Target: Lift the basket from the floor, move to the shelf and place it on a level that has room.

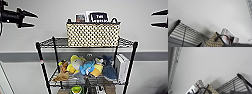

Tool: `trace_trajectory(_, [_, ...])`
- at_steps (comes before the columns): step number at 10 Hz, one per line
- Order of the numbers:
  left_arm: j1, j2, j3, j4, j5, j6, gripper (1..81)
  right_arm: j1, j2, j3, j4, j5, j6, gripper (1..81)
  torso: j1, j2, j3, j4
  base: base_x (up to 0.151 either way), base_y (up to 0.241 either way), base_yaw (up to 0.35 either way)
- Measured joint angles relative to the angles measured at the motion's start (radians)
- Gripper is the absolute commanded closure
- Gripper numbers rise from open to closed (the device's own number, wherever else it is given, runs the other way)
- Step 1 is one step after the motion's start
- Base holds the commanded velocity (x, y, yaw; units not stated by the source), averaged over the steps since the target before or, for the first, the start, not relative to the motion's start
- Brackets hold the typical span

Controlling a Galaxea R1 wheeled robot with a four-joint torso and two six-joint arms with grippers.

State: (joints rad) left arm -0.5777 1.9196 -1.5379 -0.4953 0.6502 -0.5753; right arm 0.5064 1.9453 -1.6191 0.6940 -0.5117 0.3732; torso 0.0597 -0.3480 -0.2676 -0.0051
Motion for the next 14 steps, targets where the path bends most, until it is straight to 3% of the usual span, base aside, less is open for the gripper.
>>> trace_trajectory(4, [0.031, -0.089, 0.003, 0.116, 0.085, 0.0, 1.0, -0.049, -0.024, -0.076, -0.086, -0.102, 0.006, 1.0, -0.002, 0.0, 0.0, 0.0, 0.0, 0.0, 0.0])
trace_trajectory(9, [0.18, -0.088, -0.084, 0.22, 0.103, -0.001, 1.0, -0.161, -0.024, -0.179, -0.249, -0.203, 0.014, 1.0, -0.002, 0.0, 0.0, 0.0, 0.0, 0.0, 0.0])
trace_trajectory(11, [0.226, -0.1, -0.099, 0.255, 0.097, -0.001, 1.0, -0.192, -0.029, -0.235, -0.275, -0.229, 0.013, 1.0, -0.002, 0.0, 0.0, 0.0, 0.0, 0.0, 0.0])
trace_trajectory(14, [0.316, -0.171, -0.1, 0.279, 0.098, 0.008, 1.0, -0.333, -0.027, -0.253, -0.29, -0.256, 0.013, 1.0, -0.002, -0.001, 0.001, 0.0, 0.0, 0.0, 0.0])
